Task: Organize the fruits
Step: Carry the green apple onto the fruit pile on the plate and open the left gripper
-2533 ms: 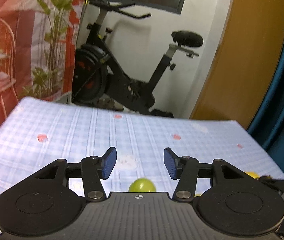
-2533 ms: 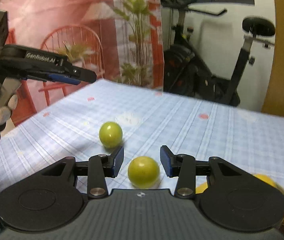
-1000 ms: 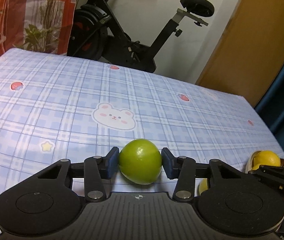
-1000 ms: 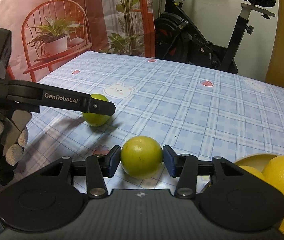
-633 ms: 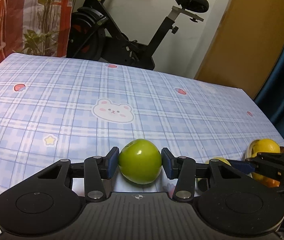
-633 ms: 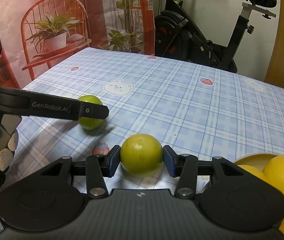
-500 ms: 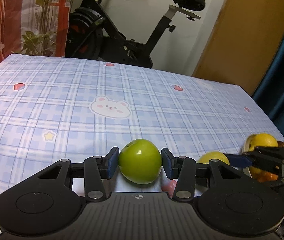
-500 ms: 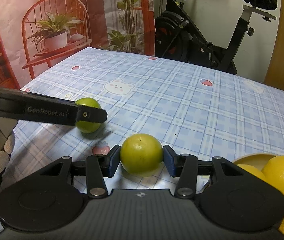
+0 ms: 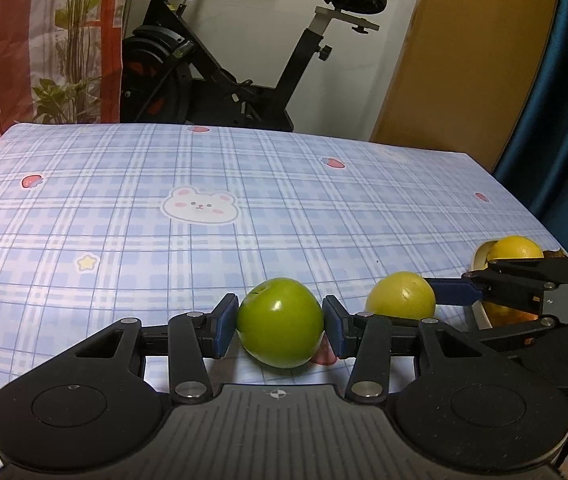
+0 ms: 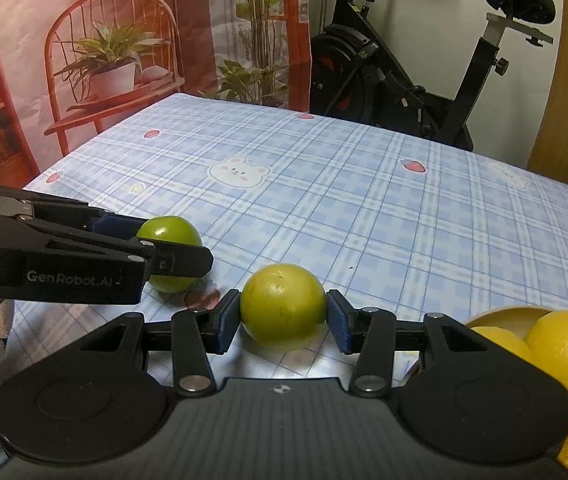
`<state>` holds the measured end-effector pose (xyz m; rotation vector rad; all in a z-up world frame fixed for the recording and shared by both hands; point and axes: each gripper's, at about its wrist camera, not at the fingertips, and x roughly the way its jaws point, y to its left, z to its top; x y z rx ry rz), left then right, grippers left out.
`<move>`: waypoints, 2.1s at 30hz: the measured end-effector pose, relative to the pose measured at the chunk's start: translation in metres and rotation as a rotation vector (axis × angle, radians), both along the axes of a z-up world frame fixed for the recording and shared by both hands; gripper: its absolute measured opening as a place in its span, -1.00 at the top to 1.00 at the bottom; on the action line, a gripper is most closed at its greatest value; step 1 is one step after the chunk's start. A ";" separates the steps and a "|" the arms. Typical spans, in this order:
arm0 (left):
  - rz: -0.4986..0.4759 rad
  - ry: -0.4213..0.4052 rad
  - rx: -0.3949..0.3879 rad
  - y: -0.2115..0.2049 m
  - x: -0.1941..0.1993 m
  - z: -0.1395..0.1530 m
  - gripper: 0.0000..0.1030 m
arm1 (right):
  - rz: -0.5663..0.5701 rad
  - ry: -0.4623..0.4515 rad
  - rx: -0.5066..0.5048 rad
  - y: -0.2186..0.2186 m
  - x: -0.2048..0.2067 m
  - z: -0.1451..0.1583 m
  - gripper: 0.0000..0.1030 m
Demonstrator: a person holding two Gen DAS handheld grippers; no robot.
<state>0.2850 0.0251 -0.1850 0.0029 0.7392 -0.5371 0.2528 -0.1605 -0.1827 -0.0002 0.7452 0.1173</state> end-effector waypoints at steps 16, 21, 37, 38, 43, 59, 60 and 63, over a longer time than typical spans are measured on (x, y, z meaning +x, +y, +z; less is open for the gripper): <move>0.011 0.005 0.012 0.002 -0.005 0.000 0.05 | -0.003 -0.008 -0.004 0.000 -0.005 0.000 0.06; 0.015 0.001 0.020 0.002 -0.010 0.000 0.05 | -0.001 -0.015 0.007 0.001 -0.009 0.000 0.06; 0.013 -0.072 -0.018 -0.004 -0.039 0.032 0.06 | -0.041 -0.132 0.045 -0.014 -0.057 0.022 0.06; 0.010 -0.074 -0.017 -0.007 -0.042 0.034 0.06 | -0.046 -0.137 0.051 -0.017 -0.062 0.023 0.06; -0.018 -0.083 -0.031 -0.023 -0.052 0.047 0.06 | -0.082 -0.172 0.083 -0.033 -0.085 0.034 0.06; -0.169 -0.063 -0.002 -0.097 -0.072 0.049 0.06 | -0.194 -0.203 0.133 -0.097 -0.142 0.039 0.06; -0.180 -0.062 0.001 -0.101 -0.072 0.048 0.06 | -0.204 -0.204 0.137 -0.102 -0.144 0.039 0.06; -0.205 -0.049 0.010 -0.112 -0.074 0.042 0.06 | -0.227 -0.211 0.145 -0.113 -0.149 0.039 0.06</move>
